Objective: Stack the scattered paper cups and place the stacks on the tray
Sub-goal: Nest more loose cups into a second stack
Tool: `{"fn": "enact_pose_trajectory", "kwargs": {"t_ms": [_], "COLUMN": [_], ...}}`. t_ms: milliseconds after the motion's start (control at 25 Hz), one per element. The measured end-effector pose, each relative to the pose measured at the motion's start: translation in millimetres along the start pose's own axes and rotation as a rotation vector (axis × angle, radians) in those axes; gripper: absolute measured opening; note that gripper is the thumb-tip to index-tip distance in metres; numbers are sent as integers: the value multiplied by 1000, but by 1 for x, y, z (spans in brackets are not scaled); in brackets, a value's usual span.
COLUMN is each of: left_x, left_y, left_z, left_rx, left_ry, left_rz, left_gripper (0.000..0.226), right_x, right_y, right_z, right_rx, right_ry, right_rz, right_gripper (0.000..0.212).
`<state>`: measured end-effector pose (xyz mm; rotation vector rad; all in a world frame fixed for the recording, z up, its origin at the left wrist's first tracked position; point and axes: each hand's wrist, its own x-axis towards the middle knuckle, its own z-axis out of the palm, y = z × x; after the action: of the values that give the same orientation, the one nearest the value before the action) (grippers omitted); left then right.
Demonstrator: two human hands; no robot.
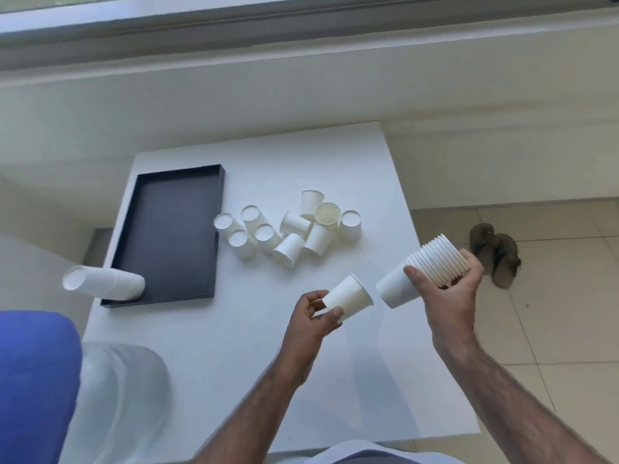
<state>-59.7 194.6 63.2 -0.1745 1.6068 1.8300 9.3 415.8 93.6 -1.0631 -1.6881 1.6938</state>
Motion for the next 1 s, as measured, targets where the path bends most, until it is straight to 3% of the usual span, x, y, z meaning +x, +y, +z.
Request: {"fn": "enact_pose_trajectory", "kwargs": {"t_ms": [280,560,720,840,1000], "left_x": [-34,-49,-52,-43,-16], "left_y": [23,42,60,75,101], "left_z": [-48,-96,-133,-157,-189], "left_rx": [-103,-219,-4,315,623], "left_ry": [123,326,532,724,882], "left_rz": [84,190,257,265,291], "left_gripper": [50,48,47,60,67], "right_x": [-45,-72,-92,-105,-115], "right_y": [-11,-14,-4,6,26], "right_z": [88,154,198,240,312], "right_rx": [8,-26,-146,-151,-112], "right_ry": [-240,-613,-635,-663,-822], "right_rz": [10,205,187,252,543], "right_gripper": [92,65,32,30,36]}}
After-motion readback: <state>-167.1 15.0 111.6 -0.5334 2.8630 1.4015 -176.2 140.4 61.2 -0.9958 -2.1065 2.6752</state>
